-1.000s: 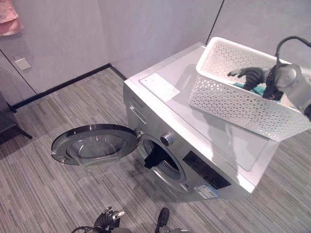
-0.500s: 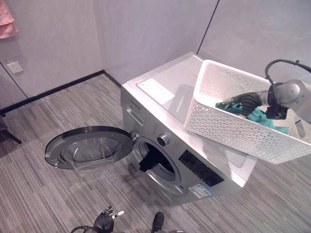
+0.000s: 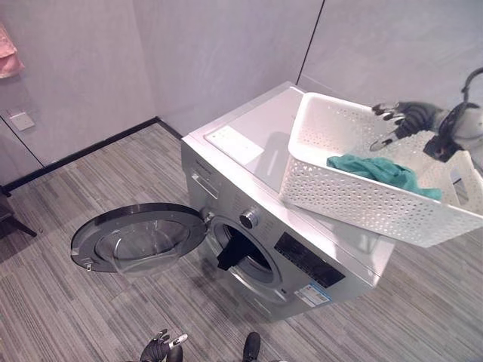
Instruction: Grab the laundry basket,head to the washer,open it,put in the laundry and shut it.
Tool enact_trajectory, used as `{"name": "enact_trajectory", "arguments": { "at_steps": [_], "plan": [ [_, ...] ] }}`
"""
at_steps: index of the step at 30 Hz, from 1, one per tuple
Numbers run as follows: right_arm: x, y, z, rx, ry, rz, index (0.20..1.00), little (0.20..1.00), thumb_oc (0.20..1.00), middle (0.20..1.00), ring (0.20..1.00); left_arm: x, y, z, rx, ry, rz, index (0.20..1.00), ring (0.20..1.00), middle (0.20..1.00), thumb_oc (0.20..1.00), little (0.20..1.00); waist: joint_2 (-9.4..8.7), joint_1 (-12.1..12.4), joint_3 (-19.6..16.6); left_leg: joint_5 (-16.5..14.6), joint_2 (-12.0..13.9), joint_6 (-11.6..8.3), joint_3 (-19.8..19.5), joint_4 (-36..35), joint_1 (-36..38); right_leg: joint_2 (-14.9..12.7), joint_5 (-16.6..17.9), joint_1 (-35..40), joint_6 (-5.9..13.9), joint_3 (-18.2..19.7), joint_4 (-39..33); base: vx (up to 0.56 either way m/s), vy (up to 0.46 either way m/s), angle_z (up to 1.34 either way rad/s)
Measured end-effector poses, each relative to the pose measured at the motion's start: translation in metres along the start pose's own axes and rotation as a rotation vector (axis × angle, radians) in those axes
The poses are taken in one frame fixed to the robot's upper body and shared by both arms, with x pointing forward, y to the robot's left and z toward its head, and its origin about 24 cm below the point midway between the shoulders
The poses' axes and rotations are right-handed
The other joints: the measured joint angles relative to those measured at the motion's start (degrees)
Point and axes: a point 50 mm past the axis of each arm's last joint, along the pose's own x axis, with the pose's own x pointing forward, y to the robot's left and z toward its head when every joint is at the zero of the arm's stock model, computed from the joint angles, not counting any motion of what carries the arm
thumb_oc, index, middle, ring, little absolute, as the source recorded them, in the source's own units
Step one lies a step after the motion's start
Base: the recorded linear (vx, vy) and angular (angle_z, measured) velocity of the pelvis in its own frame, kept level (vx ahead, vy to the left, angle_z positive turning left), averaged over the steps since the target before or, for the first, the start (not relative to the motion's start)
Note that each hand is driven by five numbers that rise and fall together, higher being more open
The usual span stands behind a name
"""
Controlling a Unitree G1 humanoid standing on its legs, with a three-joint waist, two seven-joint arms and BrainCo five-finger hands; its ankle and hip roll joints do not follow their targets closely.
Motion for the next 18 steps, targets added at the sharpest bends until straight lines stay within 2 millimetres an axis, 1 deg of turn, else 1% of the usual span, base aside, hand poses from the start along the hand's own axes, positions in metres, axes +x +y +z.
{"name": "enact_trajectory", "arguments": {
  "at_steps": [3,7,11,15,18],
  "plan": [
    [0.004,0.001,0.000,-0.010,0.017,-0.013,1.000,1.000,1.000,1.000,1.000,-0.001,0.001,-0.002,0.000,0.006,0.003,1.000,1.000,1.000,1.000,1.000,-0.23,0.0,-0.4,0.0,0.0,0.00,-0.1,0.0,0.0,0.0,0.0,0.0,-0.01,0.0,0.1,0.00,0.000,0.00],
    [0.012,0.010,0.008,-0.046,0.012,0.011,1.000,1.000,1.000,1.000,1.000,-0.002,0.003,-0.007,-0.019,0.026,0.016,1.000,1.000,1.000,1.000,1.000,-0.23,0.2,-0.5,0.0,0.1,0.01,-0.4,0.1,-0.5,0.0,0.0,-0.2,-0.01,-0.3,-0.2,0.00,-0.001,0.01],
    [0.014,0.016,0.012,-0.070,-0.001,0.039,1.000,1.000,1.000,1.000,1.000,-0.003,0.004,-0.009,-0.027,0.030,0.016,1.000,1.000,1.000,1.000,1.000,-0.18,0.4,-0.7,0.1,0.1,-0.08,-1.6,0.5,-1.9,0.0,0.0,-0.8,0.01,-1.0,0.0,0.00,-0.011,0.13],
    [0.016,0.022,0.011,-0.108,0.016,0.067,1.000,1.000,1.000,1.000,1.000,-0.003,0.002,-0.012,-0.012,0.039,0.007,1.000,1.000,1.000,1.000,1.000,-0.18,0.9,-0.7,0.1,0.0,-0.09,-2.0,0.8,-2.9,0.0,0.0,-1.4,0.00,-1.3,0.1,-0.01,-0.009,0.04],
    [0.016,0.027,0.003,-0.118,0.049,0.087,1.000,1.000,1.000,1.000,1.000,-0.003,0.002,-0.009,-0.011,0.030,0.004,1.000,1.000,1.000,1.000,1.000,-0.09,1.1,-0.6,0.2,0.0,-0.19,-2.5,1.0,-4.1,0.1,0.1,-2.5,-0.05,-1.6,0.1,-0.02,-0.009,0.03]
  ]
}}
